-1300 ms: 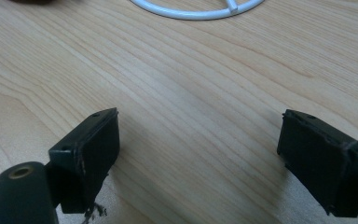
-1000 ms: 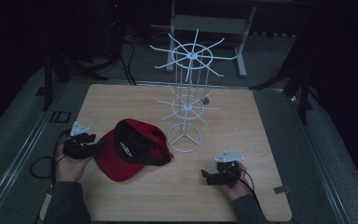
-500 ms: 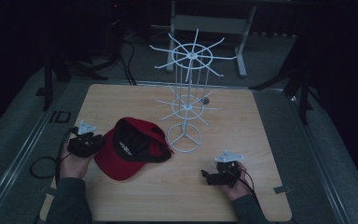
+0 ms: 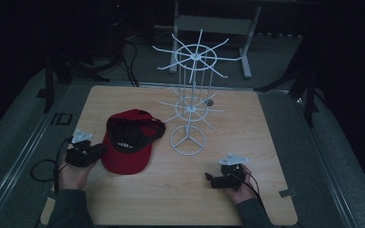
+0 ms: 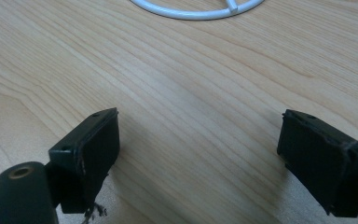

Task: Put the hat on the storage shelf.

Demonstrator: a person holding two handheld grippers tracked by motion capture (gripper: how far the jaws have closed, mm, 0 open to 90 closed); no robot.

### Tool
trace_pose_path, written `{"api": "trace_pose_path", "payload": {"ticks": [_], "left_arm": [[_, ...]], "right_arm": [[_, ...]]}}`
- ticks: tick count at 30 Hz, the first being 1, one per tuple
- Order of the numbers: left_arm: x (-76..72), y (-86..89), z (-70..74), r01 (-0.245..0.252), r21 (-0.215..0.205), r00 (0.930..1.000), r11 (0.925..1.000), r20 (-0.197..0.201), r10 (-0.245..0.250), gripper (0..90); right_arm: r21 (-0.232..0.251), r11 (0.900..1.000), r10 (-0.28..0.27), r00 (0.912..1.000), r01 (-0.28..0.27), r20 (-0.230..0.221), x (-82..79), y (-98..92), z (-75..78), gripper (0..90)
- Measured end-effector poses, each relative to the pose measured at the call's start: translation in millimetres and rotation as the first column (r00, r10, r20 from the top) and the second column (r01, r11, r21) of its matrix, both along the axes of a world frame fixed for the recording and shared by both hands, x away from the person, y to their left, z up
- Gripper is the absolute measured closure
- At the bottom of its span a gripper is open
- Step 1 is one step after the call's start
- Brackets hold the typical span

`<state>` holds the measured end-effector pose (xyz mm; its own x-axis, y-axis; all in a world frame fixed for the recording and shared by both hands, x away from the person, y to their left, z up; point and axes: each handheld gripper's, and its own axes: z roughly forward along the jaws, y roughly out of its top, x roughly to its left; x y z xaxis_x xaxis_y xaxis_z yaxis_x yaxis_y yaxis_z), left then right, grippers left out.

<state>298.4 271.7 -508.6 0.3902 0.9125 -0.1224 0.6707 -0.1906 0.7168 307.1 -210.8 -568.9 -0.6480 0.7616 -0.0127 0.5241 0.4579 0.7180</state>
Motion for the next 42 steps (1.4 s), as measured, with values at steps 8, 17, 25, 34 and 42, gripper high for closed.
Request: {"api": "trace_pose_path", "payload": {"ticks": [8, 17, 25, 34, 42], "left_arm": [[4.2, -23.7, -22.9, 0.113, -0.059, 0.9860, 0.9918, -0.116, -0.120, 65.7], [14.9, -38.3, -34.0, 0.183, -0.103, 0.9651, 0.9777, -0.170, -0.199, 60.0], [23.5, -41.0, -39.5, 0.198, -0.179, 0.9546, 0.9639, -0.188, -0.231, 63.2], [13.2, -42.2, -36.1, 0.193, -0.216, 0.9674, 0.9572, -0.121, -0.223, 77.4], [-1.8, -48.0, -26.7, 0.195, -0.149, 0.9804, 0.9695, 0.001, -0.197, 84.8]], "right_arm": [[0.000, 1.000, 0.000, 1.0000, 0.000, 0.000, 0.0, 0.0, 0.0, 12.7], [0.000, 1.000, 0.000, 1.0000, 0.000, 0.000, 0.0, 0.0, 0.0, 12.7], [0.000, 1.000, 0.000, 1.0000, 0.000, 0.000, 0.0, 0.0, 0.0, 12.7], [0.001, 1.000, 0.000, 1.0000, 0.000, 0.000, 0.0, 0.0, 0.0, 12.8], [0.000, 1.000, 0.000, 1.0000, 0.000, 0.000, 0.0, 0.0, 0.0, 12.7]]}}
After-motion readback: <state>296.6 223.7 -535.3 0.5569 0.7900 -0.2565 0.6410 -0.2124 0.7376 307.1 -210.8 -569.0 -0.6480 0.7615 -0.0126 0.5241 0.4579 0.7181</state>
